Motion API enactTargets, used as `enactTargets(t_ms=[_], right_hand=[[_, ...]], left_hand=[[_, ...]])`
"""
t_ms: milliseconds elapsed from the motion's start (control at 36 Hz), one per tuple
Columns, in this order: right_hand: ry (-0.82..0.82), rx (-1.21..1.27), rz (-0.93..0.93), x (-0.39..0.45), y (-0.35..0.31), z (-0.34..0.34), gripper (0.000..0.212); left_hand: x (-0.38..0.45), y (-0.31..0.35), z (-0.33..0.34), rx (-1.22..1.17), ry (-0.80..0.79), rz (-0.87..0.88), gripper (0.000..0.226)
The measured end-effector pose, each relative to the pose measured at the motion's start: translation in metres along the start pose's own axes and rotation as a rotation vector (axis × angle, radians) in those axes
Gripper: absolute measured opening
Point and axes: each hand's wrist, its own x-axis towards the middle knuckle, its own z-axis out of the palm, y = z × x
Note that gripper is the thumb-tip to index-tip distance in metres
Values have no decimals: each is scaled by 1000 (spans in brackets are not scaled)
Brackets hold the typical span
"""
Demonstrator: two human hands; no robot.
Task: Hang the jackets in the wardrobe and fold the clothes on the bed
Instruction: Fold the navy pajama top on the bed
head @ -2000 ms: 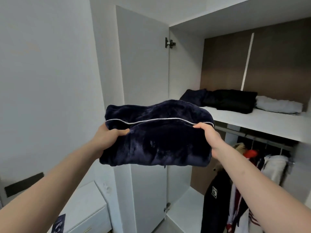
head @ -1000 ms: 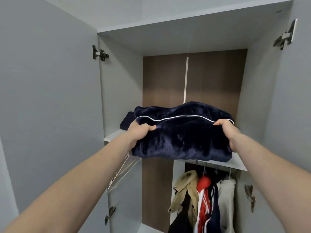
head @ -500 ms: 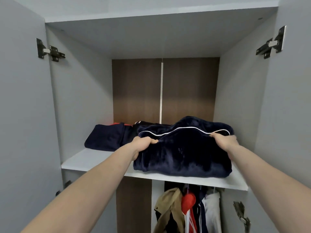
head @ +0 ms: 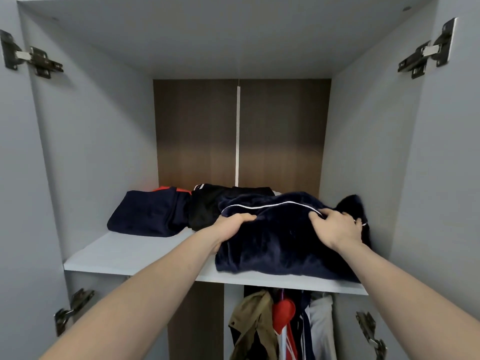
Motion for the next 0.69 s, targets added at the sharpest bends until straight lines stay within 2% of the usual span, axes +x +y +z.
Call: enactTargets(t_ms=[56, 83, 139, 167, 222, 250, 278, 306, 333, 417, 472, 556, 611, 694], right_hand=[[-41, 1, 30, 4, 6, -1, 56], [-53, 11, 49, 5, 8, -2, 57], [-83, 20, 78, 8, 11, -2, 59], [-100, 17, 82, 9, 12, -3, 61], [-118, 11, 79, 11, 13, -4, 64], [-123, 10, 75, 11, 14, -4, 64], [-128, 10, 69, 11, 14, -5, 65], [-131, 11, 62, 11, 14, -5, 65], [-133, 12, 56, 10, 15, -5, 65], [-134, 16, 39, 9, 17, -7, 64], [-142, 16, 27, 7, 19, -8, 61], [-149, -9, 23, 6, 17, -12, 56], [-77, -74, -12, 5, 14, -13, 54], [88, -136, -178, -6, 12, -6, 53]], left_hand=[[0, 3, -6, 43, 22, -24, 106], [-1, 6, -8, 96, 102, -21, 118], [-2, 9, -9, 303, 363, 72, 124], [-3, 10, -9, 463, 494, 176, 118], [-14, 13, -3, 728, 642, 570, 95], [-20, 16, 4, 795, 608, 778, 82], [-25, 18, 13, 839, 511, 916, 74], [-27, 19, 24, 879, 386, 972, 72], [-28, 19, 36, 942, 265, 944, 75], [-21, 6, 65, 1169, 22, 617, 102], [-10, -9, 74, 1306, -10, 552, 111], [4, -21, 82, 1328, 3, 551, 107], [13, -19, 88, 1341, 14, 553, 107], [22, -16, 94, 1373, 33, 561, 107]])
